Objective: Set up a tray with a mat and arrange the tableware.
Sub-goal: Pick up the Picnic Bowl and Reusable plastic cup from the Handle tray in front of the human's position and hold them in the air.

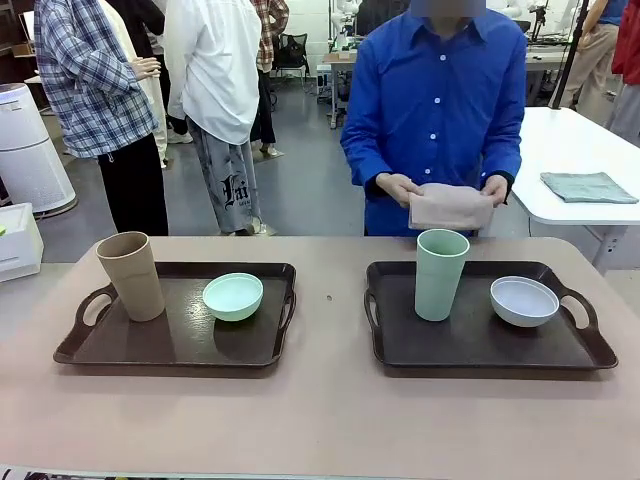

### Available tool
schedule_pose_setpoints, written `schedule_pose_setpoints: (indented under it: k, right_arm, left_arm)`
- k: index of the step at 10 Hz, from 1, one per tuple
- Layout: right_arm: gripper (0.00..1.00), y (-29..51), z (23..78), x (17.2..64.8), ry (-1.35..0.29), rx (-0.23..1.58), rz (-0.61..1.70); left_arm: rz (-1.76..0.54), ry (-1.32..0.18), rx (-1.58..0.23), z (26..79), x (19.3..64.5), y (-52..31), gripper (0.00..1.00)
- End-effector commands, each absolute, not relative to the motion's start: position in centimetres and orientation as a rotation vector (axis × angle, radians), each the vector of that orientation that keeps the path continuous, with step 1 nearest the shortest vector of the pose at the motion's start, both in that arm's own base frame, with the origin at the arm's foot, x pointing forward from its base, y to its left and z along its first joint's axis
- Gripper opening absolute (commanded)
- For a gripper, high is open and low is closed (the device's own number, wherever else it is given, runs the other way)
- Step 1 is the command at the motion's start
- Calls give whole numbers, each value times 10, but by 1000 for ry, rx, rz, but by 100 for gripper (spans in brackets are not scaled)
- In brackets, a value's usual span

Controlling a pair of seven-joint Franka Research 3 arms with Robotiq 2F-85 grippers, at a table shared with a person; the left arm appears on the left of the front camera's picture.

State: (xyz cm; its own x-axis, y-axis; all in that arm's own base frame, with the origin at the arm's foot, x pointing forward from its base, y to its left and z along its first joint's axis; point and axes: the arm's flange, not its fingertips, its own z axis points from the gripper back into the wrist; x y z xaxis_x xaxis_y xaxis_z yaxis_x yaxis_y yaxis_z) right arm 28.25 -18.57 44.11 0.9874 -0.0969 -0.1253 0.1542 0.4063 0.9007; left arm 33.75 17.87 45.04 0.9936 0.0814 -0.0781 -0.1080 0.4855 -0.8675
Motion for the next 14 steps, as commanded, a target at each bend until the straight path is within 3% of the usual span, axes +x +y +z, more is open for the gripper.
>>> schedule_pose_setpoints:
  k: [1,14]
  right_arm:
    - [100,-184,440,279,43,1154,-149]
    - [100,-184,440,279,43,1154,-149]
  left_arm:
    - [104,19,-1067,451,332,177,100]
    - [104,19,-1067,451,332,177,100]
